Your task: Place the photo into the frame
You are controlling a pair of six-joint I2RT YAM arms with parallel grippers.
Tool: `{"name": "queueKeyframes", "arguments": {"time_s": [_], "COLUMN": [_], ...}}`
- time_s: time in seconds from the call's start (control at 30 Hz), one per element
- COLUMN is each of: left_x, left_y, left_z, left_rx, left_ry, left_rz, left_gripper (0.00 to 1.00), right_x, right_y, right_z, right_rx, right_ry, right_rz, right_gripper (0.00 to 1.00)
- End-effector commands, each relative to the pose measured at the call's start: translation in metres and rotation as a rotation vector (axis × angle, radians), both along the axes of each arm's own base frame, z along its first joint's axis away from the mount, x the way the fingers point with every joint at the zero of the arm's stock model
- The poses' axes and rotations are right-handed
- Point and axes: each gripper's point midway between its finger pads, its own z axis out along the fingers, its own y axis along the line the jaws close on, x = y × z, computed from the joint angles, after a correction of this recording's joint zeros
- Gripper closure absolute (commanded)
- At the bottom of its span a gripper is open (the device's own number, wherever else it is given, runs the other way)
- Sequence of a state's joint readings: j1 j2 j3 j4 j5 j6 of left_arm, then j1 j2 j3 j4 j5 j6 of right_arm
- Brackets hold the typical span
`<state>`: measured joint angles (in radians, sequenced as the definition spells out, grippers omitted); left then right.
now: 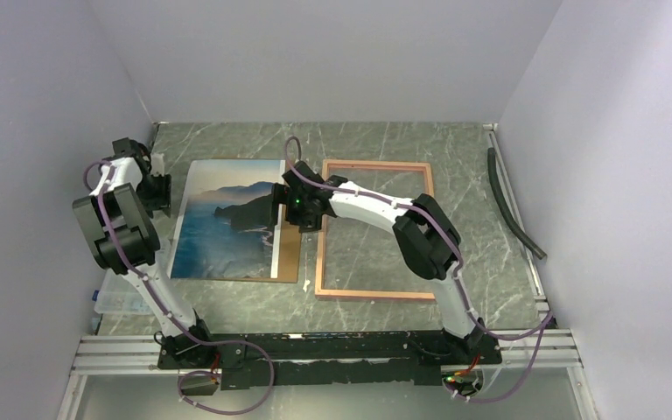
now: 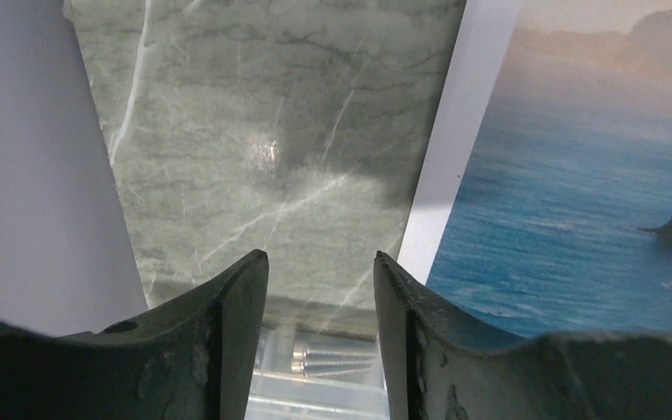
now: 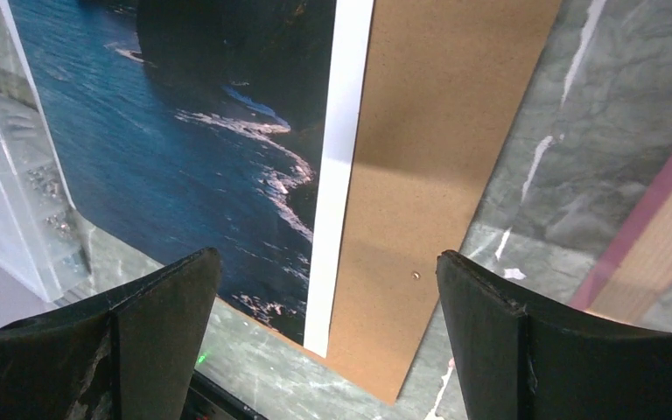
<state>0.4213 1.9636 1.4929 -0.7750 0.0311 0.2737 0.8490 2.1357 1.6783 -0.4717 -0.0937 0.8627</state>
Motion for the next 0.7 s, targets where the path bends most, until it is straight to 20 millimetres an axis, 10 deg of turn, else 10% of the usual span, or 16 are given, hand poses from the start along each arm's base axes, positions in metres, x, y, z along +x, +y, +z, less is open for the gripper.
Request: {"name": "queueKeyframes", "arguments": {"time_s": [0.0,0.67], "left_x": [0.010,-0.022], "left_y": [0.013,-0.070], "left_z": [-0.008,-0.044], "left_rx": [0.071,-0.113], "left_ry": [-0.022,0.084], "left_rz": [-0.001,-0.088], "left_gripper": [0.48,0.64], "right_x": [0.002,-0.012], "right_y": [0.018,0.014], "right_z": [0.007,-0.037], "right_rx": [0.083,0.046], "right_ry": [0.023,0.131], "right_rz": [0.006,-0.006], "right_gripper": [0.02,0.04]}}
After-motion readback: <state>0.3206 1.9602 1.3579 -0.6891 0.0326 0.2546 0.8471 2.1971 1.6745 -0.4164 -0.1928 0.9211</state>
